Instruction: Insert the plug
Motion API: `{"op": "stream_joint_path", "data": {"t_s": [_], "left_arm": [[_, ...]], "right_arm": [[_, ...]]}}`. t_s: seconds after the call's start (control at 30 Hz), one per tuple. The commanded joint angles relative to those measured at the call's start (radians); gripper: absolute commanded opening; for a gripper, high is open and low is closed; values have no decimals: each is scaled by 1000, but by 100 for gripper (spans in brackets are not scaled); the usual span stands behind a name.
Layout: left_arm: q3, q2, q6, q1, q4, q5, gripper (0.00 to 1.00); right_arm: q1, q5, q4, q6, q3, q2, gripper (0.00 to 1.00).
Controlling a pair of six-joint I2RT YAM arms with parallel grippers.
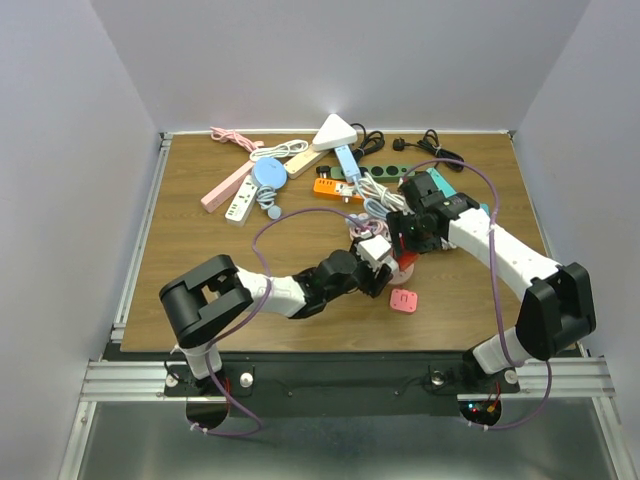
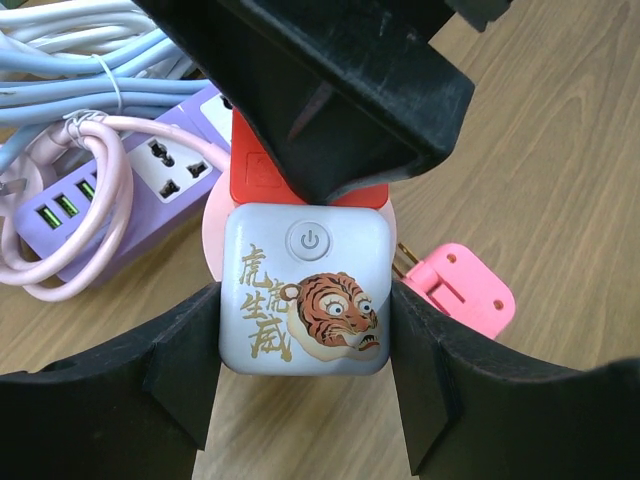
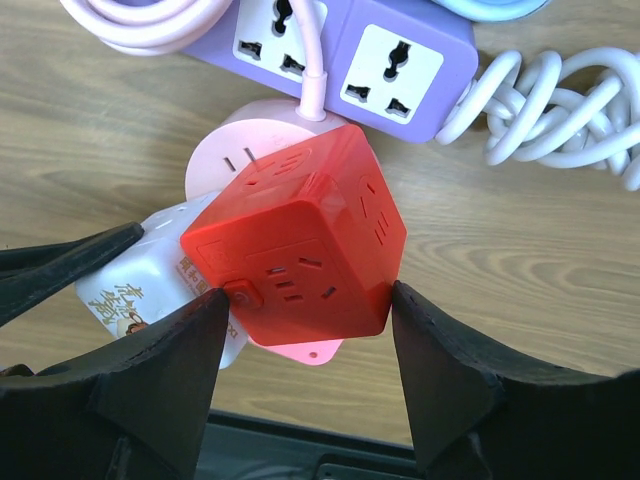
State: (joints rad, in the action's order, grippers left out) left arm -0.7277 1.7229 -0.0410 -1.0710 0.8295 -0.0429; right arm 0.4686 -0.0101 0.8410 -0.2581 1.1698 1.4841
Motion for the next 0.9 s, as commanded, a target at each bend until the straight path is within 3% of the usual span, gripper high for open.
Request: {"op": "stream_joint_path", "data": {"t_s": [0.0,0.87], "left_arm": [[-15,145,36,-14,-308,38,0],[-280,398,153,-21,-546,181,0]], "right_arm": [[16,42,-5,-6,-28,10,70],[-102,136,-63,-4,-142,1,69]]}}
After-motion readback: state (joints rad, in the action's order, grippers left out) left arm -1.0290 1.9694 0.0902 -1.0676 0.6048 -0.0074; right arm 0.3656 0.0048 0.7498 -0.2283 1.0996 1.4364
